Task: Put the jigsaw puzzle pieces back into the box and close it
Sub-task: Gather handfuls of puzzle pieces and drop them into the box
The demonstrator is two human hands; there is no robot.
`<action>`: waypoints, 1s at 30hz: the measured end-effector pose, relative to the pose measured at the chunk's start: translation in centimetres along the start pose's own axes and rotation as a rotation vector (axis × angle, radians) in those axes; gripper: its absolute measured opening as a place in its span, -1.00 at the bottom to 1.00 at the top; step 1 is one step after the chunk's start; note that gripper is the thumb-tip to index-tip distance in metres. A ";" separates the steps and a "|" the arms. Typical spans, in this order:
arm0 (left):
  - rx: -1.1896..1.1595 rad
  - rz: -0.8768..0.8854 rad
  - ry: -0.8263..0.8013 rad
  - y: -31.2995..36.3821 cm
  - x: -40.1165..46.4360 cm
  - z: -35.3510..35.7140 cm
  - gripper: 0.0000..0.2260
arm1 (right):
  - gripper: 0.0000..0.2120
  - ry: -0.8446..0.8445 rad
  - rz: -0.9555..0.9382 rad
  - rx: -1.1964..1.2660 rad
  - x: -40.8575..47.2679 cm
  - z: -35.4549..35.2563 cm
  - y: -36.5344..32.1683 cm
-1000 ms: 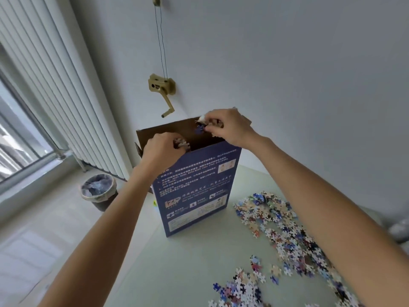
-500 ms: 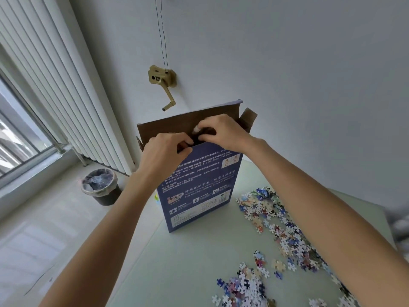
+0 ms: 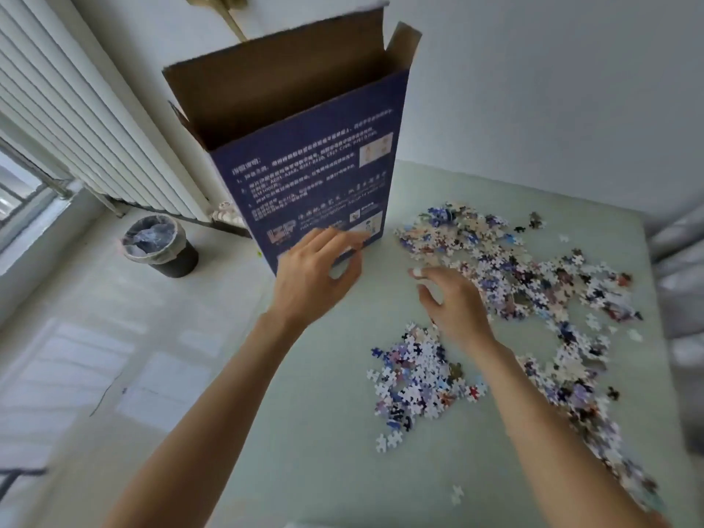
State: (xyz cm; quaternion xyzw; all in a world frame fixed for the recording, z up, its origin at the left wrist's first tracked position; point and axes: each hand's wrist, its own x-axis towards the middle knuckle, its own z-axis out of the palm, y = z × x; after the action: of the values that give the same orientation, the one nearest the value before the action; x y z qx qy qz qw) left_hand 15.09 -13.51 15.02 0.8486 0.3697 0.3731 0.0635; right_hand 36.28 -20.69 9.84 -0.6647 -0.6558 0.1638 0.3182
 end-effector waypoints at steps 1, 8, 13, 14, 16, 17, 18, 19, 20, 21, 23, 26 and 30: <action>-0.034 -0.047 -0.065 0.4 -1.8 1.6 -0.83 | -0.74 -0.060 0.090 -0.040 -2.2 0.5 1.7; -0.019 -0.519 -0.878 2.6 -11.5 11.0 -0.14 | -0.46 -0.404 0.697 -0.244 -10.9 2.8 8.1; 0.117 -0.522 -1.083 3.7 -14.9 14.4 0.12 | -0.44 -0.383 0.772 -0.196 -12.9 5.2 7.7; 0.127 -0.503 -1.082 3.8 -15.1 14.7 0.12 | -0.41 -0.389 0.750 -0.140 -12.8 5.7 7.3; 0.131 -0.484 -1.077 4.1 -15.4 15.0 0.12 | -0.40 -0.421 0.675 -0.029 -12.4 6.6 6.6; 0.136 -0.477 -1.075 4.2 -15.6 15.0 0.13 | -0.43 -0.433 0.627 -0.019 -11.9 6.7 6.6; 0.150 -0.463 -1.070 4.2 -15.7 15.0 0.15 | -0.48 -0.422 0.585 -0.041 -11.2 6.7 6.8; 0.167 -0.445 -1.064 4.2 -15.8 15.0 0.17 | -0.55 -0.387 0.552 -0.080 -10.3 6.5 7.3; 0.180 -0.430 -1.055 4.2 -15.9 14.9 0.18 | -0.61 -0.344 0.527 -0.119 -9.1 6.3 8.0; 0.186 -0.424 -1.050 4.1 -16.0 14.8 0.18 | -0.63 -0.318 0.510 -0.153 -7.8 6.1 8.8; 0.185 -0.422 -1.036 3.7 -16.2 14.5 0.15 | -0.58 -0.343 0.466 -0.225 -4.7 5.6 10.2; 0.169 -0.419 -1.018 3.5 -16.2 14.3 0.09 | -0.40 -0.534 0.383 -0.327 -1.1 5.7 11.2; 0.121 -0.438 -0.980 3.4 -16.1 14.4 0.02 | -0.29 -0.769 0.317 -0.319 -1.3 6.2 10.1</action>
State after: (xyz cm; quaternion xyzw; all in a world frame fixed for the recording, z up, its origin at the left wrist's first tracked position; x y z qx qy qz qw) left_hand 19.61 -24.35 -3.37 0.8284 0.4859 -0.1106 0.2557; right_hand 40.04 -20.08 -1.48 -0.6884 -0.6337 0.3426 -0.0845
